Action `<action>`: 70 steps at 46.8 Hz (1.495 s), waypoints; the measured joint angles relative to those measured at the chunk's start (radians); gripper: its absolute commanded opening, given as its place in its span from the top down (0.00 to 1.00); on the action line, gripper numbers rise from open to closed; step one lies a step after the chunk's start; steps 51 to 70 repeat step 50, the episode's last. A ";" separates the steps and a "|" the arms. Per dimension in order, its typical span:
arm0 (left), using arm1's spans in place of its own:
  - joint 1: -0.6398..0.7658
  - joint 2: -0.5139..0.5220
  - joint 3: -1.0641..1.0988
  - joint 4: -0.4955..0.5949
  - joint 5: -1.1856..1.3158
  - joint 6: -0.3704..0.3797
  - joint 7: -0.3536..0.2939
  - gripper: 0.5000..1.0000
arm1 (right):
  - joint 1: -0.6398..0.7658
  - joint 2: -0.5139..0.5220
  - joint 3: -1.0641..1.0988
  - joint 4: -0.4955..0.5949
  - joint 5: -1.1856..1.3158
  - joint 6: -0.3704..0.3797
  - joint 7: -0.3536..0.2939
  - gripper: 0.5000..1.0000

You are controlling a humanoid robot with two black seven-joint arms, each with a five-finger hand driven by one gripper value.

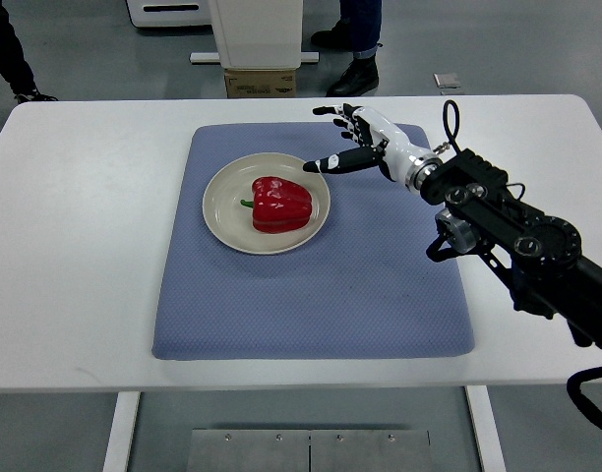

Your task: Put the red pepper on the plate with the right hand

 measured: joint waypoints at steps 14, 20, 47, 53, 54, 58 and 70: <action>0.000 0.000 0.000 0.000 0.000 0.000 0.000 0.00 | -0.155 -0.022 0.252 0.026 0.028 -0.001 0.010 0.01; 0.000 0.000 0.000 0.000 0.000 0.000 0.000 0.00 | -0.184 -0.026 0.330 0.031 0.067 -0.001 0.011 0.01; 0.000 0.000 0.000 0.000 0.000 0.000 0.000 0.00 | -0.271 -0.039 0.446 0.033 0.198 -0.009 0.028 0.00; 0.000 0.000 0.000 0.000 0.000 0.000 0.000 0.00 | -0.281 -0.038 0.446 0.045 0.229 -0.010 0.035 0.00; 0.000 0.000 0.000 0.000 0.000 0.000 0.000 0.00 | -0.281 -0.038 0.446 0.045 0.229 -0.010 0.035 0.00; 0.000 0.000 0.000 0.000 0.000 0.000 0.000 0.00 | -0.281 -0.038 0.446 0.045 0.229 -0.010 0.035 0.00; 0.000 0.000 0.000 0.000 0.000 0.000 0.000 0.00 | -0.281 -0.038 0.446 0.045 0.229 -0.010 0.035 0.00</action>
